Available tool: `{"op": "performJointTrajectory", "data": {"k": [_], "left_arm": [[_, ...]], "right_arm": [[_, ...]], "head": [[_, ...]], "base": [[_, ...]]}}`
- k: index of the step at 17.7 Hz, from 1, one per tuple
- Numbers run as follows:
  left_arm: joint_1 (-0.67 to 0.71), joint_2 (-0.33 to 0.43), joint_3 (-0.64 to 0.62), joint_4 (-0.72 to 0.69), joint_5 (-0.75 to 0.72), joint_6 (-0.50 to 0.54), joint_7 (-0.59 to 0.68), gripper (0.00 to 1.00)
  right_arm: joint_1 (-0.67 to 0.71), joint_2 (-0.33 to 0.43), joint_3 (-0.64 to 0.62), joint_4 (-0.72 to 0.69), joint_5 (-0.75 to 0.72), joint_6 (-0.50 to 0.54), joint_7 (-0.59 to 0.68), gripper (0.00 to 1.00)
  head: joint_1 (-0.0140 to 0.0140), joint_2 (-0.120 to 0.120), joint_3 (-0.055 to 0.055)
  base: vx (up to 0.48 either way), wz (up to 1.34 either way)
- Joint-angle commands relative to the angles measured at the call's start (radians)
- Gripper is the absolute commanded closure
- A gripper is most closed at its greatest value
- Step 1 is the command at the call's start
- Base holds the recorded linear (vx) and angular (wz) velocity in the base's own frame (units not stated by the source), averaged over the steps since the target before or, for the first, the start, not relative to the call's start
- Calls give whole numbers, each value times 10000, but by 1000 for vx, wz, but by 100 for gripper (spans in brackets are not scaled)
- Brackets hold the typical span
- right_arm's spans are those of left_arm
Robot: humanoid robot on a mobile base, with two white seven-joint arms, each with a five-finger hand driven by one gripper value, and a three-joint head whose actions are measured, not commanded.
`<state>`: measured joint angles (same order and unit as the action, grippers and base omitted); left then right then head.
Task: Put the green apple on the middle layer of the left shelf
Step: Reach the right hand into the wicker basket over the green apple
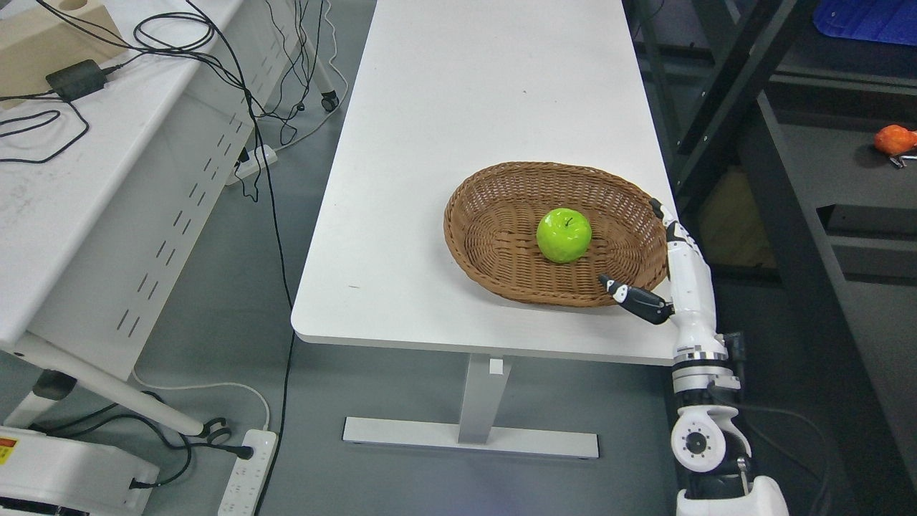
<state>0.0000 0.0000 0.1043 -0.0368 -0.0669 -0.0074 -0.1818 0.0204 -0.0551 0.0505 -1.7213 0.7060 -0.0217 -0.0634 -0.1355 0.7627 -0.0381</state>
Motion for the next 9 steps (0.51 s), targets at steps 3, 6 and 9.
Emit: {"op": "performJointTrajectory", "data": {"k": [3, 6, 9], "left_arm": [[-214, 175, 0, 0, -6, -3, -8, 0], [-214, 175, 0, 0, -6, -3, -8, 0], [-214, 175, 0, 0, 9, -3, -8, 0]], "right_arm": [[-235, 376, 415, -13, -418, -1006, 143, 5], [-342, 376, 477, 2, -326, -1118, 510, 5], [-694, 77, 599, 33, 25, -1118, 802, 5]], "head": [[0, 0, 0], [0, 0, 0], [0, 0, 0]], "base": [[103, 7], [89, 0], [75, 0]]}}
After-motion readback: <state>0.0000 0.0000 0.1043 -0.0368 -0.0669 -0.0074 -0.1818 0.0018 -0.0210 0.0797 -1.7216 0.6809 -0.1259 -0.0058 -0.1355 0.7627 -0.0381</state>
